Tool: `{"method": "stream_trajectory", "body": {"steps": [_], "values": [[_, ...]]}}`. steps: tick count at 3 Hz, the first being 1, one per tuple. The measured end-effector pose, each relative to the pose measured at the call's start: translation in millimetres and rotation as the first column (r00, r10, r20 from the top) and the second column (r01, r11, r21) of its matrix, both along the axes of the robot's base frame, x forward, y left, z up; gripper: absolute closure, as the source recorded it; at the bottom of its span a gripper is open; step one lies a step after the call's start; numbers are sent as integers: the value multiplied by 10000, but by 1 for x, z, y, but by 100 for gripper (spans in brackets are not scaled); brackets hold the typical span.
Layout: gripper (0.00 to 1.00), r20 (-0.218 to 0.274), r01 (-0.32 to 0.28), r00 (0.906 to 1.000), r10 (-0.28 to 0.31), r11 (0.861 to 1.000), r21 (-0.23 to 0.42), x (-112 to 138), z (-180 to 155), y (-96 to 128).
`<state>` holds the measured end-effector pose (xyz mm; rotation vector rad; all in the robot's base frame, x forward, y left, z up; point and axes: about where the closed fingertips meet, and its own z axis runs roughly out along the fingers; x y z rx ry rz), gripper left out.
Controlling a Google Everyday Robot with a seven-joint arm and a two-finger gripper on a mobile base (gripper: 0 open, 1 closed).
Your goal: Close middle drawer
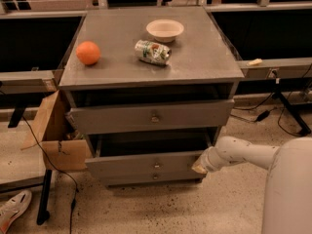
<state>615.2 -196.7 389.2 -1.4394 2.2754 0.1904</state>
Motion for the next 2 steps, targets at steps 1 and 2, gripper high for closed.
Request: {"method": "stream_trajectory", "body": {"steps": [1,2], "values": [[100,136,67,9999,-67,10000,40,2,2,1],[100,249,112,9996,-113,9999,70,4,3,3]]}}
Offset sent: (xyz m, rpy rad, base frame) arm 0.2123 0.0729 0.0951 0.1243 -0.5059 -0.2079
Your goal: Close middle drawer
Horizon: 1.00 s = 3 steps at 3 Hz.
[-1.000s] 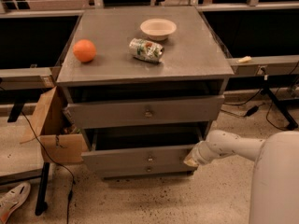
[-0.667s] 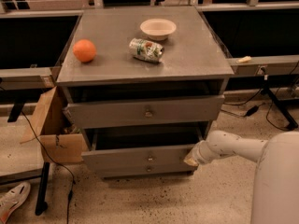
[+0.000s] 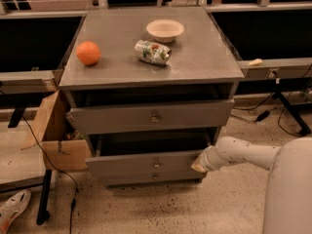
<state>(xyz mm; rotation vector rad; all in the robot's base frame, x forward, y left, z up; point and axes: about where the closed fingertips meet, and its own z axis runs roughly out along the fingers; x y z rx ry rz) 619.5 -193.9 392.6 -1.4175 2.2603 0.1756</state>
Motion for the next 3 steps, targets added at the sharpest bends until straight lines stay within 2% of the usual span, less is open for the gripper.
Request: {"method": "stream_trajectory", "body": {"steps": [2,3], "values": [[100,405,168,9990,-171,9998,77,13,9,7],[100,405,168,9990,-171,9998,77,13,8,7]]}}
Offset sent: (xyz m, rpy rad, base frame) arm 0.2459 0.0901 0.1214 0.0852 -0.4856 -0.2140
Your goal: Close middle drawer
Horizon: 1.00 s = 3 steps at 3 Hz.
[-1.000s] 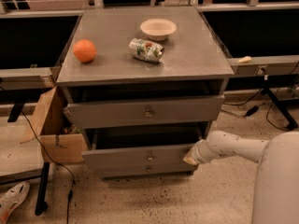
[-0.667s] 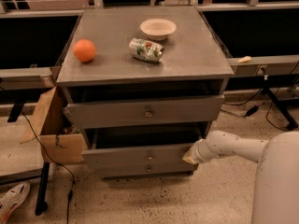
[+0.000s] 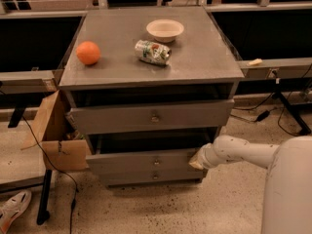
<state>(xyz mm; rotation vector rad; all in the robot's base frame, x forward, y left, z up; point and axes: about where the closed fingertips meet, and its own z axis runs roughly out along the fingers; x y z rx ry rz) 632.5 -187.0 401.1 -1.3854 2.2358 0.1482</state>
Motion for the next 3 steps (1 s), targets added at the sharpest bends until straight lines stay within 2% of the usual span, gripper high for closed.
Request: {"method": "stream_trajectory", "body": {"steps": [1,3], "values": [[100,512,149,9985,-167,9993,355,4,-1,1],[100,995,327,9943,-386,9976,606,8,7,0]]}}
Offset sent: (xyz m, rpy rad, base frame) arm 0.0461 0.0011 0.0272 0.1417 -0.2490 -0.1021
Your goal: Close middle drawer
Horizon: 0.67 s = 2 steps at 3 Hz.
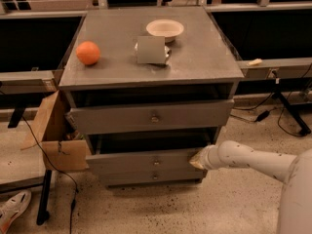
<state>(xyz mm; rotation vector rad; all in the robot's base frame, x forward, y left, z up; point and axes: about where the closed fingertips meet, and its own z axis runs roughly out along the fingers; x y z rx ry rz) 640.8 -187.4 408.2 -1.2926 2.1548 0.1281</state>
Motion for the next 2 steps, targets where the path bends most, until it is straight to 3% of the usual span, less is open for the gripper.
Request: {"method": "stream_trajectory", "body": {"steps": [2], "values": [[100,255,149,9996,-155,9997,214,-2,0,-2]]}}
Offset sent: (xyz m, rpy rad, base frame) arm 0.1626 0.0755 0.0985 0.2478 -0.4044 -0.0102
